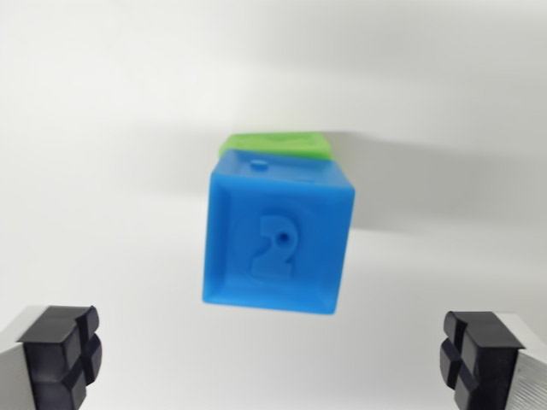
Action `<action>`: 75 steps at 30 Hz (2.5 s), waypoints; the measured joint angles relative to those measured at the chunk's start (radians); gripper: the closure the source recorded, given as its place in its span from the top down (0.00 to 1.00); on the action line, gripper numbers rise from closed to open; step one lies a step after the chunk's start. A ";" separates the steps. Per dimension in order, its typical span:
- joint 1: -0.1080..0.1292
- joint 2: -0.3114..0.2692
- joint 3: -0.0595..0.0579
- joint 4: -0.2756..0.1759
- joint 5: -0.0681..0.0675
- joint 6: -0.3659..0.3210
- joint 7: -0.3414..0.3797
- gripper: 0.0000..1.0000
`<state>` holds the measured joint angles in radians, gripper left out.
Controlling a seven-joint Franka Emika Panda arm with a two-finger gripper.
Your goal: Stack cube
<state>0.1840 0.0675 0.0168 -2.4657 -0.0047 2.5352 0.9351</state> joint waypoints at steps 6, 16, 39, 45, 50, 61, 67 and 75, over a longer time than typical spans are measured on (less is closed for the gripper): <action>0.000 -0.053 0.000 0.010 0.001 -0.065 -0.001 1.00; 0.000 -0.136 0.000 0.042 0.003 -0.179 -0.002 1.00; 0.000 -0.262 0.000 0.159 0.004 -0.420 -0.003 1.00; 0.000 -0.279 0.000 0.190 0.004 -0.467 -0.003 1.00; 0.000 -0.287 0.000 0.209 0.004 -0.496 -0.003 1.00; 0.000 -0.297 0.000 0.234 0.004 -0.530 -0.004 1.00; 0.000 -0.296 0.000 0.235 0.004 -0.532 -0.004 1.00; 0.000 -0.296 0.000 0.235 0.004 -0.532 -0.004 1.00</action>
<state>0.1840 -0.2286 0.0168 -2.2305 -0.0004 2.0037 0.9316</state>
